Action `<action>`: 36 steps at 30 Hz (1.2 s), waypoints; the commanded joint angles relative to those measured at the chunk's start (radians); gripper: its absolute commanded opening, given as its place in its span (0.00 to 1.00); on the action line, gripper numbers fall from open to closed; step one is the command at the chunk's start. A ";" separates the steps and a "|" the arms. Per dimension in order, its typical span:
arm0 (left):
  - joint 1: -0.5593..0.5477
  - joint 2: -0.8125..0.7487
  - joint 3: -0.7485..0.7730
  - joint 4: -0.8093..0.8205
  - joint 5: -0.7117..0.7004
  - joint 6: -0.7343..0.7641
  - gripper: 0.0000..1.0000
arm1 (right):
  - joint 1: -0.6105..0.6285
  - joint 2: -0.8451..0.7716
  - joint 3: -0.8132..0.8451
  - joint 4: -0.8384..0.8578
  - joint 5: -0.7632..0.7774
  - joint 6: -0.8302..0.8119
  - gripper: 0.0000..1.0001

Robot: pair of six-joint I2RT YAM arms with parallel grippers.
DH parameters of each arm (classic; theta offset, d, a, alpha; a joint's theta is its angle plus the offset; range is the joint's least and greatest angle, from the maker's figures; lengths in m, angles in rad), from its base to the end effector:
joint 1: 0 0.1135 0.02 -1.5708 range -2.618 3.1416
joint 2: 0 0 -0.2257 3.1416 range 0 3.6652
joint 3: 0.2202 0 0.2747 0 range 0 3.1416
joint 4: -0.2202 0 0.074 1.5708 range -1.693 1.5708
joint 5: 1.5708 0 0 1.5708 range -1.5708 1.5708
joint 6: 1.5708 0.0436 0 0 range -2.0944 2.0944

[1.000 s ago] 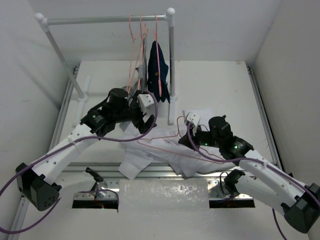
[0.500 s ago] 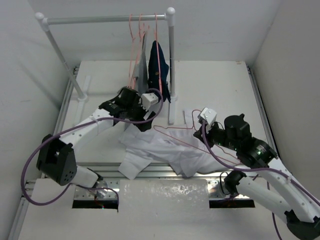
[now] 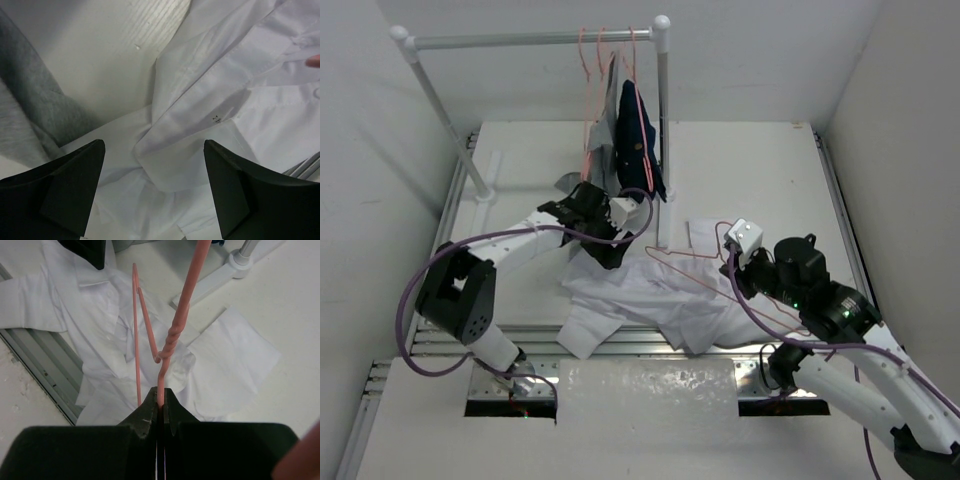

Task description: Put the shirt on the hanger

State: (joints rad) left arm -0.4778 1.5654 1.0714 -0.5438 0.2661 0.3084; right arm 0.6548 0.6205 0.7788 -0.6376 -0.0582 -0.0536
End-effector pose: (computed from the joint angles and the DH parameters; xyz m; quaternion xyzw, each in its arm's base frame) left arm 0.2986 -0.1675 0.1650 0.3985 0.8699 -0.1496 0.2493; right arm 0.1538 0.1213 0.2920 -0.3105 0.7961 0.1774 0.4882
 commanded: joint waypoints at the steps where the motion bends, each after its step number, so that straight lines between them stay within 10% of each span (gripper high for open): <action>1: 0.001 -0.024 0.006 0.024 0.011 0.021 0.78 | -0.001 -0.021 -0.012 0.030 0.020 -0.008 0.00; 23: -0.016 -0.087 -0.121 0.199 -0.117 0.058 0.81 | -0.001 -0.041 -0.033 0.065 -0.011 -0.005 0.00; 36: 0.030 0.030 -0.039 0.093 0.225 0.000 0.85 | -0.001 -0.041 -0.049 0.075 -0.032 -0.005 0.00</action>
State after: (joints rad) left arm -0.4610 1.5902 0.9901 -0.4381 0.3889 0.3271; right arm 0.6548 0.5812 0.7296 -0.6216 -0.0681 -0.0536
